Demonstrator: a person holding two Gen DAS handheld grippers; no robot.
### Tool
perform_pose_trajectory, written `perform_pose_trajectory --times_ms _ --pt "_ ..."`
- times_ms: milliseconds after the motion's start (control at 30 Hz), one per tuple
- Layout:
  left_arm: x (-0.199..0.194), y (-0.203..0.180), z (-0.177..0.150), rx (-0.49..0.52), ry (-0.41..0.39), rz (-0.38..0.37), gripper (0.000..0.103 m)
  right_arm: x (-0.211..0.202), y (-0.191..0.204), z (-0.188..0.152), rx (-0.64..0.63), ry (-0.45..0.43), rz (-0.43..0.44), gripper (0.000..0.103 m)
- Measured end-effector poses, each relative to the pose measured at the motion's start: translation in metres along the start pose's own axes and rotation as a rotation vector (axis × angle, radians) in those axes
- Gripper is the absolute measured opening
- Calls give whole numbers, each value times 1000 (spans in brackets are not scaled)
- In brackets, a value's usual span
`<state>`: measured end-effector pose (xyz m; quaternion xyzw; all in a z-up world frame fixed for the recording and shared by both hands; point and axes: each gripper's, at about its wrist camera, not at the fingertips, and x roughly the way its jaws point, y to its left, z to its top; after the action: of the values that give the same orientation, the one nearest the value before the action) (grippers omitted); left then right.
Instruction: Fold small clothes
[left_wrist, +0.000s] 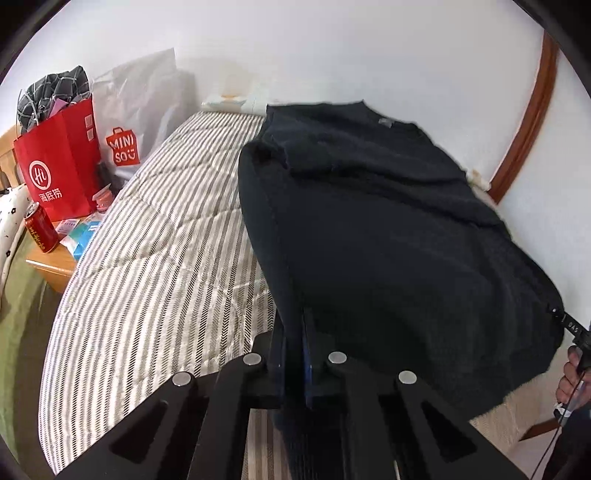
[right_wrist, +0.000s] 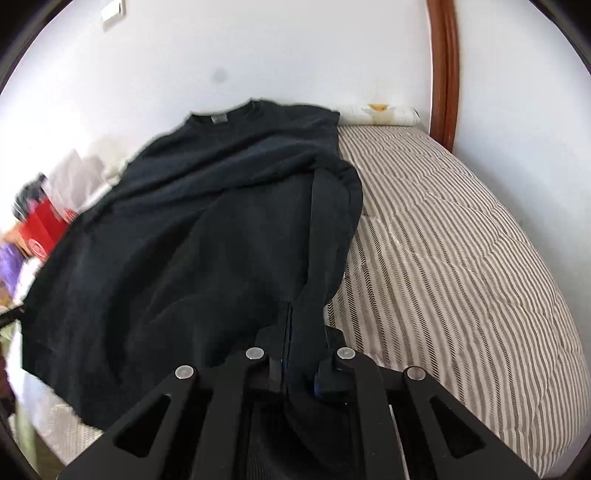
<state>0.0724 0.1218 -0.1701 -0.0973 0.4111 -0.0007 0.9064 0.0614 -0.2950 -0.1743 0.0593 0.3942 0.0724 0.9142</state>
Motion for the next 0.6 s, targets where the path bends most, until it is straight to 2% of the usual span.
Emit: perform_pose_trajectory --times_ms 300,600 --pt "-48 7 -5 -6 -58 -69 7 -46 9 -2 -33 -71 29 8" --pt "-52 -11 32 6 -123 -56 7 -45 14 36 1 -106 37 8"
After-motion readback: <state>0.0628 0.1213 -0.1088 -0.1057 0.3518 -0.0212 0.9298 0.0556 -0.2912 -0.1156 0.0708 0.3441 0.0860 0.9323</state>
